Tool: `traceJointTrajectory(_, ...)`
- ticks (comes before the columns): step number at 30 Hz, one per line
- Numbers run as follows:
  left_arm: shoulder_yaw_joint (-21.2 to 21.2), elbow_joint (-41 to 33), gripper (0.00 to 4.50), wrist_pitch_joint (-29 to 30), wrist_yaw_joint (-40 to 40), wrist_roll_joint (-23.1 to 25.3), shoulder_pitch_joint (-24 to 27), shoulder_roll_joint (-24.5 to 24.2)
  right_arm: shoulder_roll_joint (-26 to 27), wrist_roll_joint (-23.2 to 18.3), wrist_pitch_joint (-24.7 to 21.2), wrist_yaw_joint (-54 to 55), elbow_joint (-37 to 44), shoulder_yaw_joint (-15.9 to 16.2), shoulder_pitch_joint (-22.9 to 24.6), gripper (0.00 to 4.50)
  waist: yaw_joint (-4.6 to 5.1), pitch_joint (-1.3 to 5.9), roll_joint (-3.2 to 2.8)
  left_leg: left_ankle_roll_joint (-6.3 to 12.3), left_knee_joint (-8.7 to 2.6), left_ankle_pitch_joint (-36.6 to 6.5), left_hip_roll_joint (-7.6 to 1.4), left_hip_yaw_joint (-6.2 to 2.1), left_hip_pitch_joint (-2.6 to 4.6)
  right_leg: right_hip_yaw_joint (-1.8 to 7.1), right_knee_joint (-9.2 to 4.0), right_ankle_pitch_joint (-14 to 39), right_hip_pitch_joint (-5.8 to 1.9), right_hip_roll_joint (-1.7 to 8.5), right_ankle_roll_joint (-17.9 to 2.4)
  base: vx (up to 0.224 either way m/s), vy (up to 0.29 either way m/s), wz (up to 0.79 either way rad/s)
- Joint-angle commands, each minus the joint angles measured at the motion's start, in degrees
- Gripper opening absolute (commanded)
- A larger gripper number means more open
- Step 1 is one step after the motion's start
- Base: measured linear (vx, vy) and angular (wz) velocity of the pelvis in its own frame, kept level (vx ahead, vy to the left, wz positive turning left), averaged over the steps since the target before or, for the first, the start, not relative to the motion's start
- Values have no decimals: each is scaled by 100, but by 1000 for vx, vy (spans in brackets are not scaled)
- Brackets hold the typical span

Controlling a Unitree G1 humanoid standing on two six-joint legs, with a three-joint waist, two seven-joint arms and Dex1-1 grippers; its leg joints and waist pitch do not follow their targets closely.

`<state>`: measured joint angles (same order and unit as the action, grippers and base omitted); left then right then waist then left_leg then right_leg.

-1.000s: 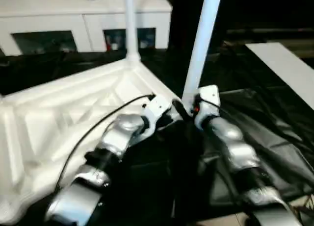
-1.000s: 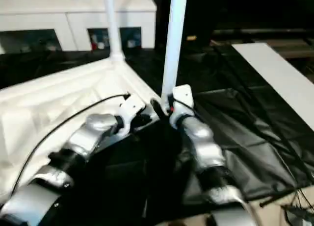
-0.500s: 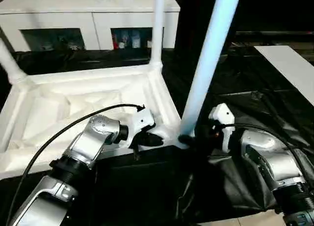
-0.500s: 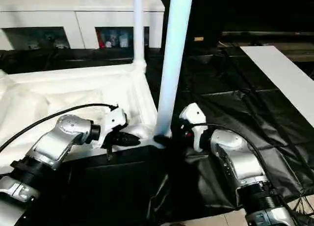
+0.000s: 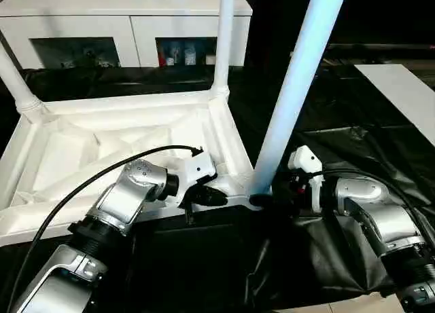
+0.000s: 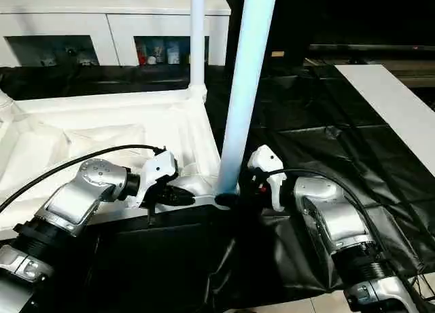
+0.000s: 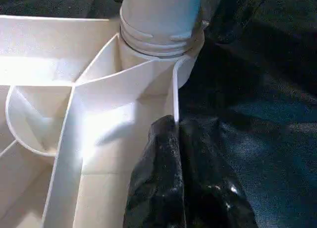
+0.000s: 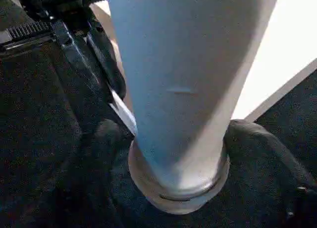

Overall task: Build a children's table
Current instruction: Rotate leg to tighten

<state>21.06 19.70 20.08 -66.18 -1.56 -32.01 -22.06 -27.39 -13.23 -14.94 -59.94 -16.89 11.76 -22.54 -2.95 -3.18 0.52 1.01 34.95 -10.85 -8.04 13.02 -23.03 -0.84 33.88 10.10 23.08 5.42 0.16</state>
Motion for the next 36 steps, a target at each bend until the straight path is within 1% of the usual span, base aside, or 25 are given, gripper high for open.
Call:
traceJointTrajectory(1, 9, -229, 0, 9, -78, -76, -50, -20, -2, 79, 30, -21, -125, -9, -57, 334, 13, 381, 52, 181, -491, -1189, -526, -285, 235, 158, -312, 921, -164, 352, -1425, 0, 0, 0)
traceJointTrajectory(2, 14, -223, 0, 7, -84, -68, -54, -29, 5, 104, 49, -18, -149, -2, -56, 312, 11, 381, 46, 192, -488, -1165, -524, -285, 232, 156, -309, 901, -166, 349, -1433, 0, 0, 0)
traceJointTrajectory(5, 28, -225, 0, 26, -109, -62, -51, -49, 6, 163, 78, -12, -208, 37, -47, 293, 8, 381, 33, 193, -484, -1177, -527, -287, 238, 154, -308, 919, -164, 353, -1450, 0, 0, 0)
traceJointTrajectory(7, 52, -234, 0, 41, -125, -46, -25, -76, 0, 234, 125, -10, -262, 104, -25, 265, 11, 379, 33, 174, -489, -1215, -528, -289, 239, 153, -310, 959, -165, 344, -1444, 0, 0, 0)
traceJointTrajectory(11, 78, -200, 0, 76, -48, 13, 17, -72, 118, 361, 193, 291, -428, 90, -21, 251, 27, 377, 29, 131, -495, -1287, -524, -293, 238, 152, -314, 1030, -164, 346, -1435, 0, 0, 0)
traceJointTrajectory(13, 68, -134, 0, 111, 100, 56, 17, 0, 252, 490, 264, 676, -638, 27, -62, 249, 52, 363, 25, 27, -511, -1517, -524, -303, 246, 154, -343, 1316, -146, 346, -1386, 0, 0, 0)
traceJointTrajectory(15, 19, 40, 0, 125, 372, 111, -38, 157, 454, 503, 219, 1131, -792, -124, -102, 249, 94, 349, 19, -90, -530, -1720, -518, -322, 240, 153, -366, 1563, -133, 341, -1325, 0, 0, 0)
traceJointTrajectory(16, -39, 227, 0, 126, 620, 144, -114, 315, 600, 476, 155, 1396, -830, -216, -117, 249, 133, 340, 27, -170, -536, -1889, -511, -319, 250, 157, -394, 1787, -106, 331, -1257, 0, 0, 0)
traceJointTrajectory(18, -105, 467, 0, 124, 927, 178, -217, 518, 787, 455, 69, 1725, -874, -327, -138, 248, 153, 333, 33, -297, -531, -2172, -496, -334, 280, 156, -440, 2201, -66, 337, -1147, 0, 0, 0)
traceJointTrajectory(19, -175, 748, 0, 114, 1287, 217, -345, 752, 1005, 444, -31, 2095, -923, -443, -169, 248, 152, 336, 34, -329, -535, -2235, -498, -353, 282, 151, -446, 2311, -70, 345, -1099, 0, 0, 0)
traceJointTrajectory(20, -231, 938, 0, 107, 1523, 224, -433, 914, 1155, 441, -96, 2346, -960, -520, -197, 247, 181, 322, 34, -388, -550, -2326, -492, -355, 271, 150, -462, 2409, -52, 328, -1031, 0, 0, 0)
traceJointTrajectory(22, -335, 1213, 0, 126, 1886, 218, -564, 1143, 1371, 446, -193, 2785, -1044, -631, -254, 246, 177, 335, 35, -458, -547, -2489, -493, -381, 291, 141, -479, 2571, -41, 347, -945, 0, 0, 0)
traceJointTrajectory(23, -439, 1502, 0, 121, 2336, 243, -717, 1361, 1598, 433, -324, 3272, -1166, -761, -337, 243, 195, 323, -1, -489, -562, -2554, -484, -383, 287, 145, -491, 2614, -10, 335, -914, 0, 0, 0)
traceJointTrajectory(24, -513, 1706, 0, 116, 2655, 262, -826, 1514, 1759, 423, -416, 3615, -1255, -854, -396, 240, 205, 332, 14, -548, -559, -2673, -477, -393, 315, 129, -506, 2658, 7, 324, -882, 0, 0, 0)
traceJointTrajectory(25, -614, 1931, 0, 90, 2969, 259, -946, 1687, 1935, 413, -493, 4037, -1397, -968, -481, 236, 216, 344, 11, -553, -571, -2679, -472, -414, 294, 113, -512, 2651, -36, 340, -836, 0, 0, 0)
traceJointTrajectory(26, -698, 2210, 0, -23, 3363, 302, -1097, 1874, 2154, 422, -541, 4692, -1646, -1150, -621, 229, 229, 332, -4, -559, -586, -2688, -472, -416, 283, 111, -521, 2652, -29, 337, -819, 0, 0, 0)
traceJointTrajectory(27, -745, 2384, 0, -111, 3575, 338, -1187, 1978, 2281, 444, -556, 5078, -1794, -1267, -703, 222, 259, 346, -22, -643, -590, -2824, -467, -428, 316, 92, -537, 2615, -5, 320, -807, 0, 0, 0)
traceJointTrajectory(29, -778, 2637, 0, -275, 3820, 373, -1302, 2107, 2493, 382, -470, 5605, -2018, -1479, -840, 216, 294, 343, -13, -660, -610, -2959, -454, -434, 308, 74, -560, 2530, -5, 307, -752, 0, 0, 0)
traceJointTrajectory(30, -790, 2909, 0, -527, 4107, 463, -1424, 2211, 2704, 351, -381, 6090, -2209, -1677, -981, 212, 324, 338, -67, -659, -602, -3101, -442, -437, 338, 76, -594, 2547, 38, 315, -746, 0, 0, 0)
traceJointTrajectory(31, -773, 2961, 0, -610, 4121, 489, -1442, 2221, 2728, 396, -325, 6160, -2255, -1666, -1029, 209, 357, 345, -52, -650, -591, -3204, -429, -425, 355, 61, -620, 2582, 52, 298, -727, 0, 0, 0)
traceJointTrajectory(32, -742, 3046, 0, -750, 4133, 532, -1470, 2236, 2763, 479, -223, 6269, -2333, -1635, -1112, 207, 365, 356, -65, -659, -613, -3265, -437, -439, 365, 44, -612, 2480, 32, 284, -691, 0, 0, 0)
traceJointTrajectory(33, -672, 3091, 0, -843, 4076, 587, -1489, 2217, 2765, 535, -143, 6273, -2351, -1605, -1157, 207, 370, 355, -62, -651, -622, -3261, -440, -442, 353, 37, -612, 2404, 20, 287, -686, 0, 0, 0)
traceJointTrajectory(34, -625, 3096, 0, -903, 3995, 615, -1489, 2197, 2763, 553, -126, 6256, -2334, -1595, -1179, 207, 385, 363, -59, -619, -643, -3201, -444, -442, 321, 33, -596, 2244, -21, 291, -691, 0, 0, 0)
traceJointTrajectory(35, -613, 3121, 0, -941, 3902, 616, -1496, 2186, 2751, 609, -111, 6239, -2290, -1589, -1202, 207, 367, 366, -70, -583, -649, -3105, -448, -428, 317, 49, -588, 2088, -17, 298, -722, 0, 0, 0)
traceJointTrajectory(36, -622, 3134, 0, -953, 3843, 601, -1498, 2180, 2731, 661, -85, 6222, -2252, -1576, -1209, 207, 356, 362, -64, -553, -629, -3083, -440, -400, 340, 68, -601, 2065, 11, 305, -758, 0, 0, 0)
